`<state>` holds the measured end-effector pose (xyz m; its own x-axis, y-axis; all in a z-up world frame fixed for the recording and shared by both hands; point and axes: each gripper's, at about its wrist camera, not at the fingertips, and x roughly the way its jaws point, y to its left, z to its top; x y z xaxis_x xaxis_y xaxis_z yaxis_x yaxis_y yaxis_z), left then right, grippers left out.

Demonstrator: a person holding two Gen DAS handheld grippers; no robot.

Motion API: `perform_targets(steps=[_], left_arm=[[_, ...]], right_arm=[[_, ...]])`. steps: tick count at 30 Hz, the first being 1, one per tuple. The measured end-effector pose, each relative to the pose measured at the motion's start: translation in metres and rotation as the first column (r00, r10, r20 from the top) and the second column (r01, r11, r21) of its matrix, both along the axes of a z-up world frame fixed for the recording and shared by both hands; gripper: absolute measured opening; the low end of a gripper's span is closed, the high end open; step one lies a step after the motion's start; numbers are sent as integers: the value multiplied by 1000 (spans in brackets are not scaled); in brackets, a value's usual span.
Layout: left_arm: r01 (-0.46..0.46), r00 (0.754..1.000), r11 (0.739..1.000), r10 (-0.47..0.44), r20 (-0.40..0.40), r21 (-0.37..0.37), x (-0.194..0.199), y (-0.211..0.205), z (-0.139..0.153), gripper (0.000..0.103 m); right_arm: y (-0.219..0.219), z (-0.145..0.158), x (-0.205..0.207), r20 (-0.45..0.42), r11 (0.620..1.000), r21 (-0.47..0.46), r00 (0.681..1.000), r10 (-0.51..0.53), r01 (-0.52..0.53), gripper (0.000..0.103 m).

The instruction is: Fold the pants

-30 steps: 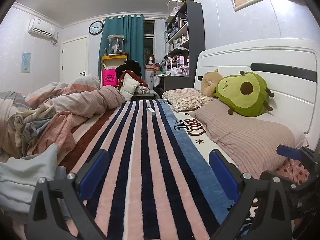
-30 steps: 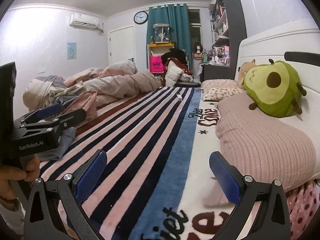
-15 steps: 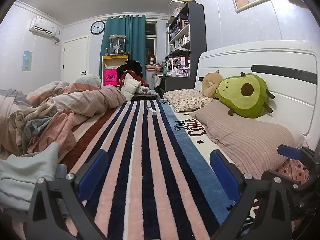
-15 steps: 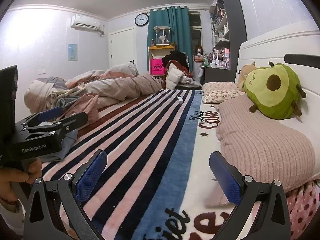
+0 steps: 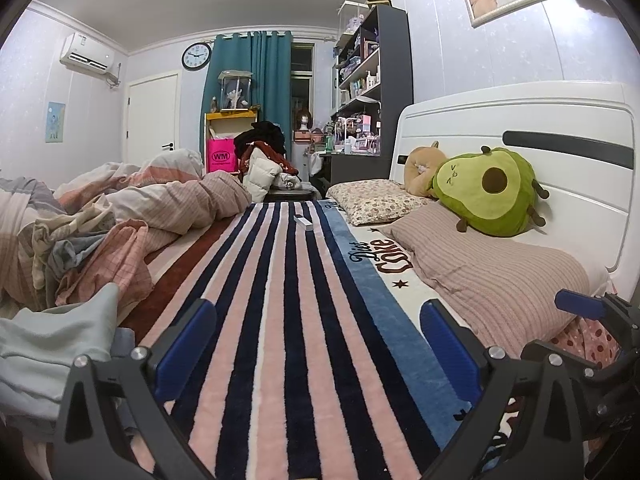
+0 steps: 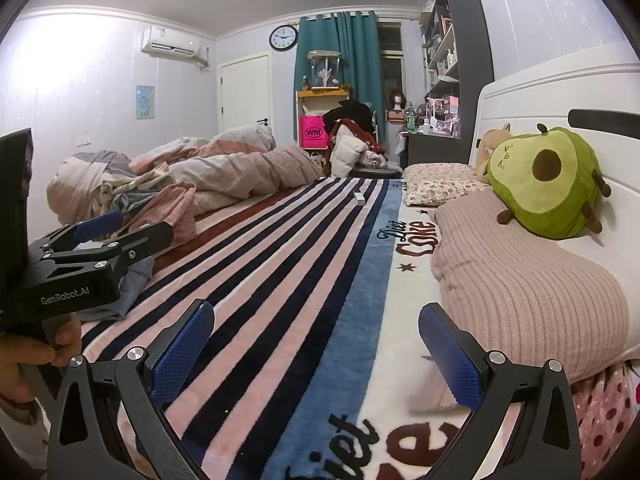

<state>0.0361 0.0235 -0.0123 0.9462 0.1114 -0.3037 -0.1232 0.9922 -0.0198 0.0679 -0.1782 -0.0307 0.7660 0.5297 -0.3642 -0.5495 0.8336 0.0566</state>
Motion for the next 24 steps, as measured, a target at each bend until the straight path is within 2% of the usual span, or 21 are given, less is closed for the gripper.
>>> perform_targets(steps=[24], left_arm=[[-4, 1000, 1000, 4, 7, -2, -3, -1, 0, 101]], right_arm=[[-1, 0, 1, 0, 1000, -2, 1000, 1, -1, 102]])
